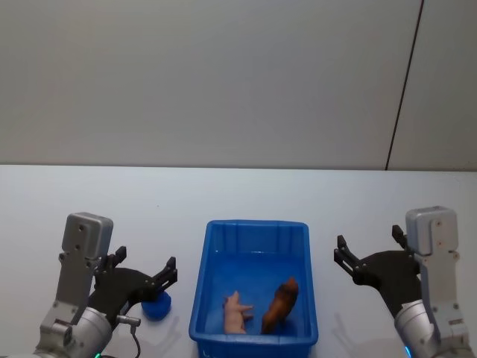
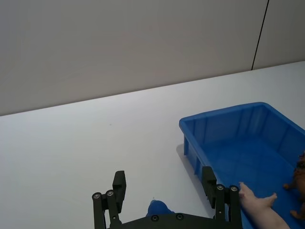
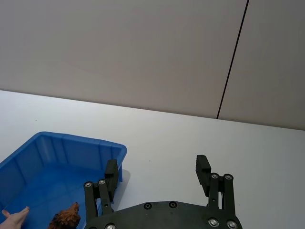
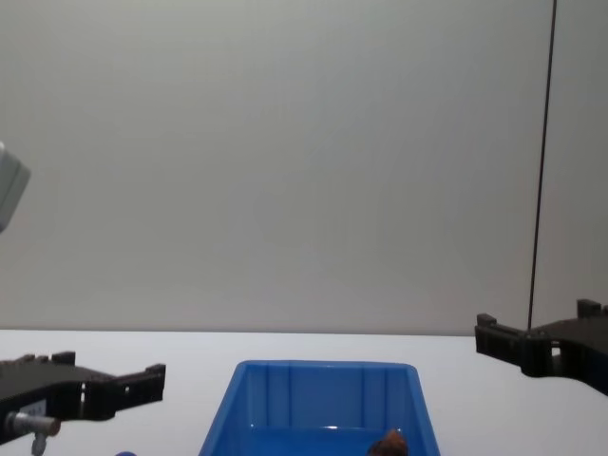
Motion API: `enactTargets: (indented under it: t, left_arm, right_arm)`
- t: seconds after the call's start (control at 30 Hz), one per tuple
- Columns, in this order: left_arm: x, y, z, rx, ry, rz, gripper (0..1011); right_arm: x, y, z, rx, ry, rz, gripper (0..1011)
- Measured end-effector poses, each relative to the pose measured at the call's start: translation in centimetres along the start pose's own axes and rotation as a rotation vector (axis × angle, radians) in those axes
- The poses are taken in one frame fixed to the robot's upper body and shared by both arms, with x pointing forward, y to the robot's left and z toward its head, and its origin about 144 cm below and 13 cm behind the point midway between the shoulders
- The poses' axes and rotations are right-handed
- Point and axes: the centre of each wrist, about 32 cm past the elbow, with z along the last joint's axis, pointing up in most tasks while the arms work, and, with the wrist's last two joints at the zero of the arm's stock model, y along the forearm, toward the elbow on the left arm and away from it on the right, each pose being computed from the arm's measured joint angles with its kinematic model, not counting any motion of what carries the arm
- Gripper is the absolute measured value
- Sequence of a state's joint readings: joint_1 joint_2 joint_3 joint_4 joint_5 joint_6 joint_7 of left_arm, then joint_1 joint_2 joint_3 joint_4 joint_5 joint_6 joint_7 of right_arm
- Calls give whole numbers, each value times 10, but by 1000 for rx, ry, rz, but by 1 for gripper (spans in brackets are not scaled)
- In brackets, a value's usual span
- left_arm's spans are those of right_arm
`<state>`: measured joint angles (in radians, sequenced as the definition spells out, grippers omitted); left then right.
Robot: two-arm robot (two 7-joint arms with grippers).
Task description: Pick up the two dolls from the table and place them into the box.
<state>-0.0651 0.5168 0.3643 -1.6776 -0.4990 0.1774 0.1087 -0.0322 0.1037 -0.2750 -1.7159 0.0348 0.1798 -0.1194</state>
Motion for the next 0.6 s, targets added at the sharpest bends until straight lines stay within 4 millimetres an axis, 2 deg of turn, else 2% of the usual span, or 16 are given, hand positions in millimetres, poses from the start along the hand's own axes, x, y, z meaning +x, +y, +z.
enactTargets:
  t: [0.6]
  left_arm:
    - [15, -13, -19, 82, 60, -39, 1001]
  right_arm:
    - [0, 0, 0, 0, 0, 0, 1001]
